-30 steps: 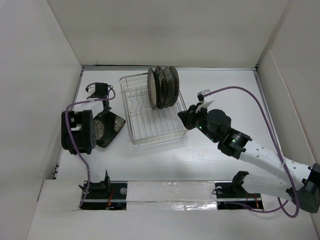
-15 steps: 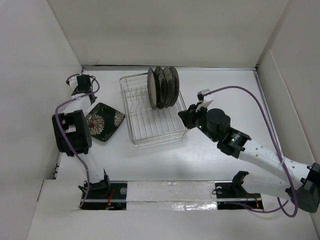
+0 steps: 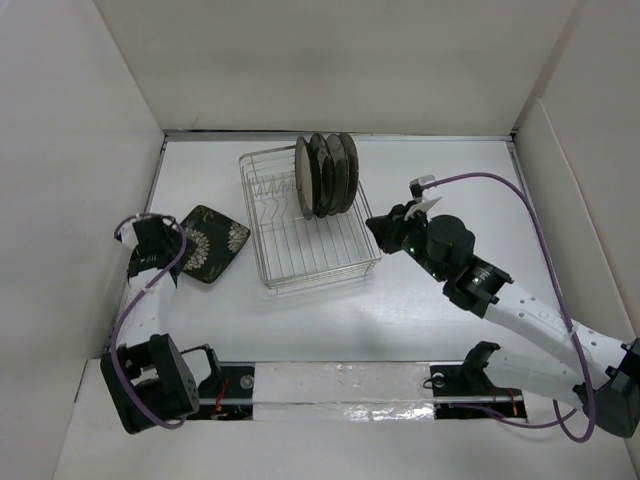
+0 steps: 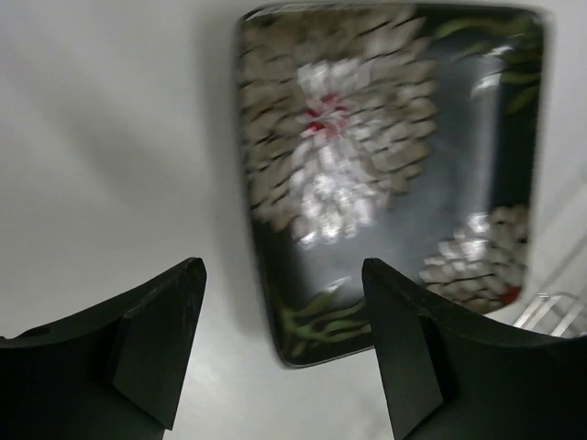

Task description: Load the plates into the dish rack

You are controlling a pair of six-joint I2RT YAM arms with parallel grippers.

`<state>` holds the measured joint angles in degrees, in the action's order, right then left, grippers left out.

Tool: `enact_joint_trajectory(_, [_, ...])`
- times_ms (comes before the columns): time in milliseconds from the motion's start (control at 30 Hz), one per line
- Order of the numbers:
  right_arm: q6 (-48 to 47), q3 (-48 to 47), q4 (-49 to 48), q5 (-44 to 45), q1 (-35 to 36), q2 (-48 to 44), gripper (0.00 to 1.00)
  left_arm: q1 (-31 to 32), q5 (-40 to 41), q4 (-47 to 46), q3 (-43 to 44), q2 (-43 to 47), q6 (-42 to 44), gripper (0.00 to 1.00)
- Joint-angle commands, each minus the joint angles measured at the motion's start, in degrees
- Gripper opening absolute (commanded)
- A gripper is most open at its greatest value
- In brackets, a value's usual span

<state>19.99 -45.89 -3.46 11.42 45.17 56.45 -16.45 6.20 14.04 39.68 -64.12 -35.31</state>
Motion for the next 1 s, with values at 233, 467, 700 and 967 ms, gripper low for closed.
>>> enact_joint_trajectory(233, [1.1, 1.6, -2.6, -5.1, -3.8, -4.5, 0.2, -5.4, -8.3, 0.9, -6.4, 0.9, -1.9, 0.65])
enact_joint_trajectory(467, [1.1, 1.5, -2.4, -4.7, -4.3, -4.2, 0.2, -5.4, -9.7, -7.0, -9.0, -5.6, -4.0, 0.61])
enact_joint_trajectory(700, [0.9, 1.5, -2.1, -3.9, -4.3, -4.2, 0.2, -5.4, -12.1, -16.1, -12.5, -9.6, -8.7, 0.5])
enact_joint_trajectory(967, [1.4, 1.4, -1.7, -3.9, -4.3, -4.8, 0.2, -5.4, -9.3, -21.9, -15.7, -8.1, -13.3, 0.17])
